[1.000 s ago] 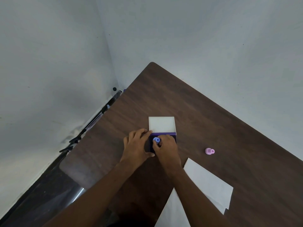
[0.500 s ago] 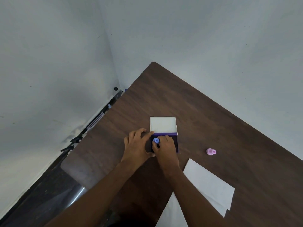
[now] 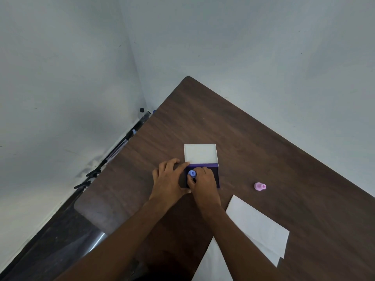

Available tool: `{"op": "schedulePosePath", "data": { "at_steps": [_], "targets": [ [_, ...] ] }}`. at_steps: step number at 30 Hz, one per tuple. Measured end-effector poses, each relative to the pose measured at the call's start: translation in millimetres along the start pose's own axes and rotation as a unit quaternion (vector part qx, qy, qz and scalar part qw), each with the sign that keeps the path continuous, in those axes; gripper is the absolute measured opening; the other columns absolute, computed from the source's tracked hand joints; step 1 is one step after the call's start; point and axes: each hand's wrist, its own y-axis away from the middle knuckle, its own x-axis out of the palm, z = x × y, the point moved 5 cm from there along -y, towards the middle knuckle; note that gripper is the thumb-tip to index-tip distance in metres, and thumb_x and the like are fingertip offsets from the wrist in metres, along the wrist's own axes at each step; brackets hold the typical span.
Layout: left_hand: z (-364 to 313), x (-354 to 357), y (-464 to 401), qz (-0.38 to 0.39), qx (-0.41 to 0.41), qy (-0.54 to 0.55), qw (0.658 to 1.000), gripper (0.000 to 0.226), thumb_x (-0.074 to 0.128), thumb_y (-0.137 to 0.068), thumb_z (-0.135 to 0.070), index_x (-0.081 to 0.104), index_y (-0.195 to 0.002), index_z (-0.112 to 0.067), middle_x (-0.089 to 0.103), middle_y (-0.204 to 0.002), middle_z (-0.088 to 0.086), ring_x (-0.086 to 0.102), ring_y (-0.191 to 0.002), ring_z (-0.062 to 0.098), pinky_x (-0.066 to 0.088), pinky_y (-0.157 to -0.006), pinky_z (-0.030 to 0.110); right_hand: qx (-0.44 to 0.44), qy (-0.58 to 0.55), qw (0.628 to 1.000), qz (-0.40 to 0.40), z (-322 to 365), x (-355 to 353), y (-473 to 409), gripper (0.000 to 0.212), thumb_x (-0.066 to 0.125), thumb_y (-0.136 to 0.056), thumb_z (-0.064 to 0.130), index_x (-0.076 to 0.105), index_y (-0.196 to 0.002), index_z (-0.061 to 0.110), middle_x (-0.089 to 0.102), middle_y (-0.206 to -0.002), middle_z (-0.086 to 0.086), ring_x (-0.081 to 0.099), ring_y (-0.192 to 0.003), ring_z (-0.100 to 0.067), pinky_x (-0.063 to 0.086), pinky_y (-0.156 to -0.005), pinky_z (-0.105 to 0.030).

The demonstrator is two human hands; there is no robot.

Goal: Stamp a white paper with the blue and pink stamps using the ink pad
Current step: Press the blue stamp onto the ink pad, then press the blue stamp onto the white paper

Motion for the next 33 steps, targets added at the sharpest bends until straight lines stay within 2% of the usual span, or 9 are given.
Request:
{"op": "schedulePosePath", "data": {
  "at_steps": [15,17,20,22,24,27,30,31,33],
  "targets": [
    [-3.7,-0.9,1.2,0.01,-0.001,-0.022,1.0,0.084,0.07,-0.07,-0.059,0.032,-0.141,-0.038,0.032,-0.15,-0.001,0.028,-0.135,0.024,0.026,-0.108,0.046,-0.006,-0.024,1.0,-0.007,-1.4,2.0,-2.7,0.056,0.055,-0.093,0.032,0.032,-0.141,0.013,0.041,-0.145,-0.009,0.044,-0.128,-0.026,0.031,-0.112,-0.035],
    [-5.7,-0.5,1.4,0.018,0.0,-0.025,1.0,0.088,0.07,-0.07,-0.059,0.027,-0.143,-0.038,0.029,-0.152,0.0,0.026,-0.137,0.025,0.025,-0.109,0.047,-0.008,-0.03,0.999,-0.036,-3.1,-3.1,-1.3,0.05,0.055,-0.093,0.032,0.04,-0.136,0.012,0.048,-0.139,-0.01,0.05,-0.122,-0.026,0.035,-0.109,-0.036],
    [-10.3,-0.4,5.6,0.032,0.004,-0.02,0.999,0.097,0.071,-0.069,-0.058,0.016,-0.146,-0.039,0.024,-0.153,0.001,0.025,-0.138,0.026,0.025,-0.109,0.048,-0.05,-0.113,0.984,-0.129,-16.8,-11.6,14.9,0.038,0.055,-0.093,0.033,0.055,-0.124,0.011,0.061,-0.126,-0.009,0.058,-0.109,-0.023,0.043,-0.101,-0.031],
    [-18.4,-2.0,12.6,0.014,0.041,-0.018,0.999,0.092,0.07,-0.071,-0.056,0.021,-0.145,-0.037,0.03,-0.151,-0.001,0.029,-0.135,0.024,0.027,-0.107,0.046,-0.047,-0.165,0.971,-0.168,-34.2,-14.6,28.4,0.036,0.059,-0.091,0.033,0.06,-0.119,0.01,0.065,-0.12,-0.008,0.06,-0.104,-0.021,0.047,-0.099,-0.032],
    [-29.7,-2.5,24.3,-0.01,0.095,-0.01,0.995,0.074,0.068,-0.076,-0.052,0.038,-0.14,-0.032,0.044,-0.143,-0.002,0.041,-0.129,0.022,0.033,-0.103,0.043,-0.027,-0.192,0.962,-0.19,-53.7,-16.3,38.4,0.035,0.063,-0.088,0.032,0.063,-0.115,0.01,0.067,-0.116,-0.009,0.061,-0.101,-0.021,0.048,-0.097,-0.032],
    [-53.7,11.5,44.3,-0.023,0.184,-0.005,0.983,0.047,0.066,-0.079,-0.039,0.059,-0.123,-0.022,0.063,-0.122,0.002,0.061,-0.111,0.025,0.044,-0.096,0.043,0.02,-0.225,0.948,-0.222,-87.3,-22.8,49.8,0.037,0.067,-0.085,0.032,0.064,-0.113,0.009,0.067,-0.113,-0.009,0.062,-0.1,-0.022,0.045,-0.095,-0.028],
    [-78.2,30.0,59.4,0.038,0.236,-0.002,0.971,0.043,0.06,-0.087,-0.032,0.055,-0.129,-0.025,0.058,-0.132,-0.002,0.053,-0.121,0.021,0.034,-0.105,0.038,0.052,-0.25,0.929,-0.269,-118.1,-30.3,59.1,0.031,0.071,-0.082,0.033,0.066,-0.101,0.009,0.07,-0.1,-0.008,0.063,-0.085,-0.02,0.054,-0.086,-0.031],
    [-85.7,35.8,62.3,0.052,0.254,-0.007,0.966,0.045,0.057,-0.088,-0.033,0.051,-0.132,-0.027,0.055,-0.136,-0.005,0.049,-0.125,0.019,0.031,-0.106,0.035,0.057,-0.251,0.924,-0.285,-126.7,-33.3,61.2,0.027,0.071,-0.081,0.033,0.065,-0.094,0.011,0.071,-0.094,-0.007,0.063,-0.078,-0.017,0.055,-0.078,-0.028],
    [-98.4,46.1,65.9,0.076,0.279,-0.022,0.957,0.047,0.055,-0.089,-0.035,0.048,-0.136,-0.027,0.053,-0.139,-0.006,0.048,-0.126,0.018,0.029,-0.107,0.034,0.074,-0.254,0.917,-0.298,-142.0,-37.0,62.5,0.023,0.072,-0.081,0.034,0.061,-0.087,0.014,0.07,-0.087,-0.004,0.06,-0.069,-0.013,0.048,-0.064,-0.014]
  ]
}}
